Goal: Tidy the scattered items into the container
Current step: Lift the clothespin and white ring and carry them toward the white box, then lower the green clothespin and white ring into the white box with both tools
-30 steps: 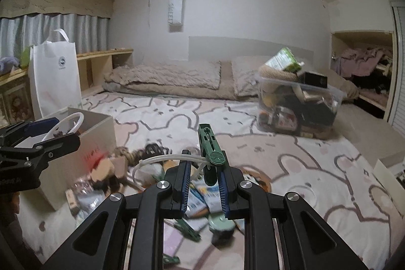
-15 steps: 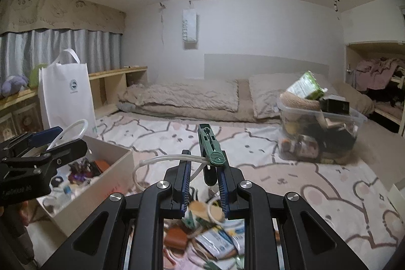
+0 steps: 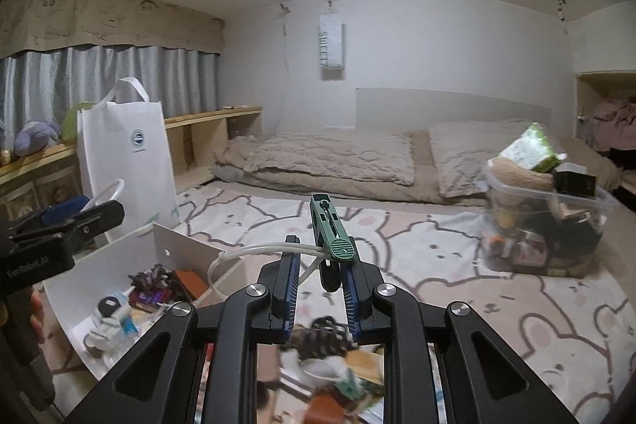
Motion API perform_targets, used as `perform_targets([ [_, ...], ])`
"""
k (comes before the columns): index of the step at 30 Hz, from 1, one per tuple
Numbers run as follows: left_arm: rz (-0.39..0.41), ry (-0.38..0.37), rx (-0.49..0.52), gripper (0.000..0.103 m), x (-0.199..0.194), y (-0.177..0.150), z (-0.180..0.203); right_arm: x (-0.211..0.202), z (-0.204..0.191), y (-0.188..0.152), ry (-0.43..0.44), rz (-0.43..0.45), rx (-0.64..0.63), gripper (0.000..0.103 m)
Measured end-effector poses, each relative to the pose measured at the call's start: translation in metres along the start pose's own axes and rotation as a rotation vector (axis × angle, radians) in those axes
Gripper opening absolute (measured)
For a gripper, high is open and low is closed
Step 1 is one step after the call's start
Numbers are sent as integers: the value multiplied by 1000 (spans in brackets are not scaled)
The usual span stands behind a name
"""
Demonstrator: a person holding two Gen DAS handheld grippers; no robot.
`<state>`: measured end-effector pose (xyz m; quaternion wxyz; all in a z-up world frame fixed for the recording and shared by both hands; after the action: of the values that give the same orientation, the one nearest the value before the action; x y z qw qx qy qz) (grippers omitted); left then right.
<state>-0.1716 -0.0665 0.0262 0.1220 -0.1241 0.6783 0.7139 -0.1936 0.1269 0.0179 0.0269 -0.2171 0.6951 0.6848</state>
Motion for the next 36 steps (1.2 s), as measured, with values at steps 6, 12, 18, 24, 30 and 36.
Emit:
perform_targets([
  [6,16,36,-26,84,-4,-1,-20,20,-27,1,72,-15,-7,21],
  [12,36,101,-26,84,-10,-3,-42,36,-50,1,141,-35,-4,21],
  [18,40,128,-65,84,-13,-8,-69,44,-66,2,162,-40,-24,21],
  [24,33,147,-89,84,-14,-12,-91,54,-82,-1,173,-64,-56,21],
  [30,36,170,-132,84,-17,-18,-114,64,-108,-5,215,-97,-97,21],
  [36,2,184,-175,84,-8,-27,-136,73,-130,-7,267,-142,-114,21],
])
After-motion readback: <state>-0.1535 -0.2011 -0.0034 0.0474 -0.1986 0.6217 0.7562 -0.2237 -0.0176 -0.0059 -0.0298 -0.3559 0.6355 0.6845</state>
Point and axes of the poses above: each gripper's, at about its wrist camera, not at the fingertips, and x roughly the way its jaws point, z to its right, y to its top, the point moved 3 cm from there along x, roughly the way its jaws point, and after that the axes turned 2 degrees about -z, right-handed, at the moved point
